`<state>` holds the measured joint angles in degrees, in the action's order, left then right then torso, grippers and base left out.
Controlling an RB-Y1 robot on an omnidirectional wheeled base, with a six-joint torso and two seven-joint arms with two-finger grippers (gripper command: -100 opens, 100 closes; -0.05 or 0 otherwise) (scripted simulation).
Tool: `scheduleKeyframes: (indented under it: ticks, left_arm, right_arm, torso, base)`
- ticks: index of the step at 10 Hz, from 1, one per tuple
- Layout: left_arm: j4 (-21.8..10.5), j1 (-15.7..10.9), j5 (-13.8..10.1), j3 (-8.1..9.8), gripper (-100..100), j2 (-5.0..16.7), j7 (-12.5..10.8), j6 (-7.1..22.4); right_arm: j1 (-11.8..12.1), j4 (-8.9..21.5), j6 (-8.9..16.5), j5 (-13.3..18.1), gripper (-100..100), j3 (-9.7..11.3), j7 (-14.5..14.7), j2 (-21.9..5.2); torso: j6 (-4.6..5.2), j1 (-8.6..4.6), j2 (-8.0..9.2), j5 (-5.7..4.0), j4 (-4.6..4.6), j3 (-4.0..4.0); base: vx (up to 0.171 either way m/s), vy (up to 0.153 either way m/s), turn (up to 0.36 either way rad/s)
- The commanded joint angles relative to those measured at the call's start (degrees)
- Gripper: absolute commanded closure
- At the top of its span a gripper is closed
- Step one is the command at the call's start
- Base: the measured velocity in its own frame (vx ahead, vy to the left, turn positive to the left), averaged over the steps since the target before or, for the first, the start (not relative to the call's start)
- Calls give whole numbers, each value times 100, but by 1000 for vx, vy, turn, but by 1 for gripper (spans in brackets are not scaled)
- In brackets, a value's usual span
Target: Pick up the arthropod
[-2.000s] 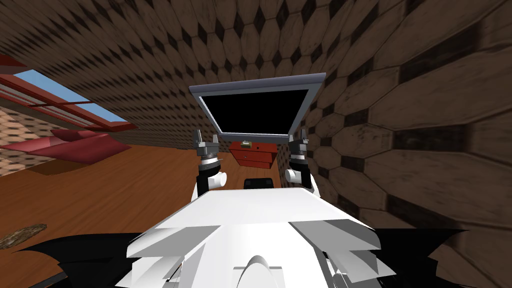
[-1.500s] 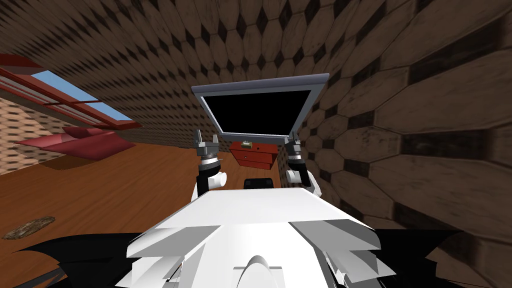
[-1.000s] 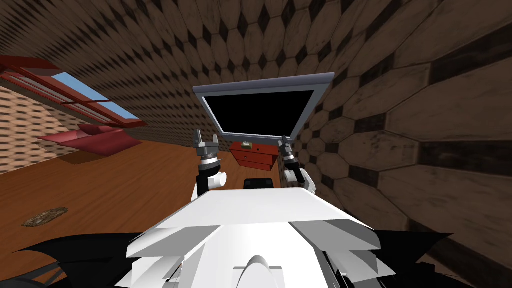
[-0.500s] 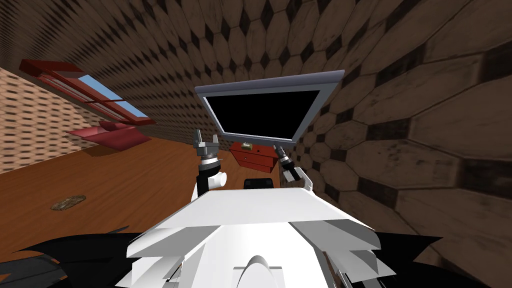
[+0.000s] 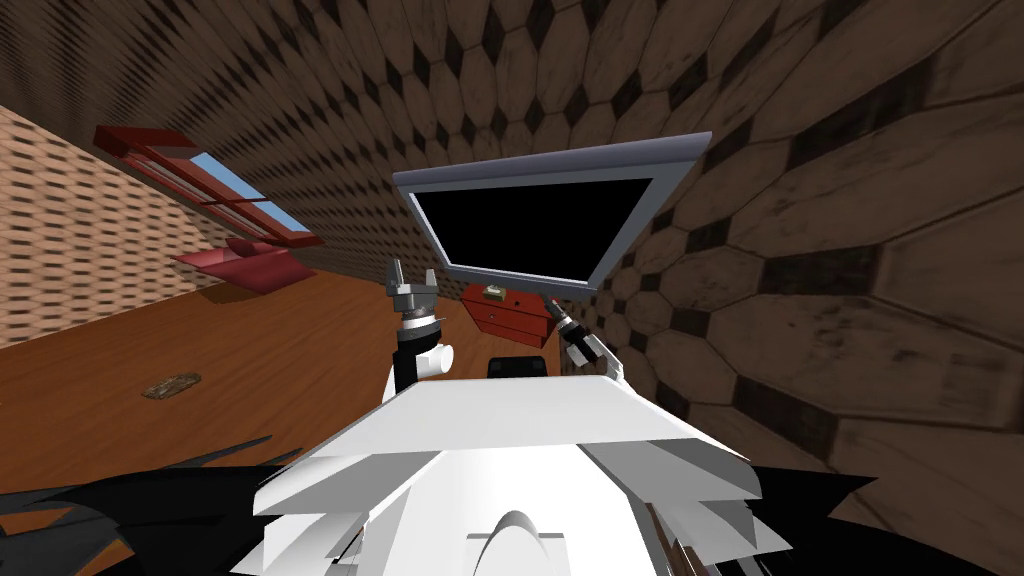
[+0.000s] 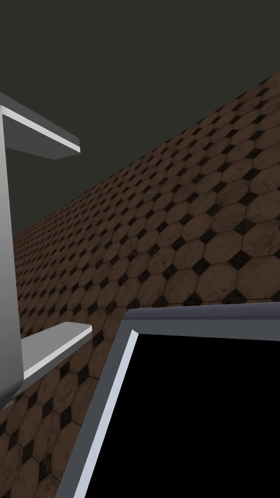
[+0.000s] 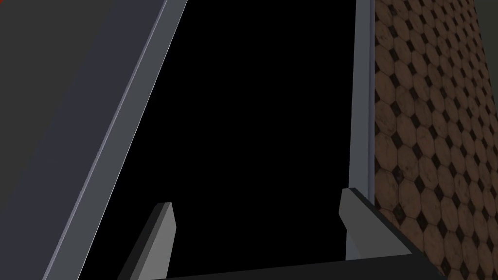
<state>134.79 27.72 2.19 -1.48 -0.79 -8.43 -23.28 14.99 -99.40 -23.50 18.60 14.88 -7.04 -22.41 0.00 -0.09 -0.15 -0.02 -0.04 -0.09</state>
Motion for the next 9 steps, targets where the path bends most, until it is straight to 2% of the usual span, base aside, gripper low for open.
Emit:
scheduleKeyframes:
  ticks: [1, 3, 4, 5, 6, 7, 8, 9]
  left_arm:
    - [0, 0, 0, 0, 0, 0, 0, 0]
    - [0, 0, 0, 0, 0, 0, 0, 0]
    - [0, 0, 0, 0, 0, 0, 0, 0]
    - [0, 0, 0, 0, 0, 0, 0, 0]
    - [0, 0, 0, 0, 0, 0, 0, 0]
    - [0, 0, 0, 0, 0, 0, 0, 0]
    - [0, 0, 0, 0, 0, 0, 0, 0]
    - [0, 0, 0, 0, 0, 0, 0, 0]
  right_arm:
    - [-95, 283, -66, 76, -100, 53, 39, -41]
    - [-325, 695, -88, 370, -100, 301, 161, -340]
    - [-325, 794, -88, 370, -100, 301, 161, -340]
    - [-449, 991, -100, 514, -100, 428, 247, -498]
    - [-449, 1058, -100, 514, -100, 428, 247, -498]
    - [-579, 1239, -111, 655, -100, 556, 352, -663]
    - [-579, 1330, -111, 655, -100, 556, 352, -663]
    - [-712, 1529, -123, 793, -100, 684, 475, -834]
  torso:
    - [0, 0, 0, 0, 0, 0]
    - [0, 6, 0, 1, 0, 0]
    - [0, 7, -4, 2, -1, -2]
    - [3, 8, -1, 2, -1, -1]
    - [0, 12, 1, 3, 0, 0]
    - [2, 14, 4, 3, 1, 2]
    - [0, 18, 4, 4, 1, 2]
    - [3, 19, 6, 4, 1, 3]
  base:
    - [24, -18, 50]
    - [36, -11, 132]
    - [34, -10, 63]
    - [23, 2, 113]
    - [16, 3, 64]
    - [14, 16, 102]
    - [16, 18, 72]
    - [19, 27, 149]
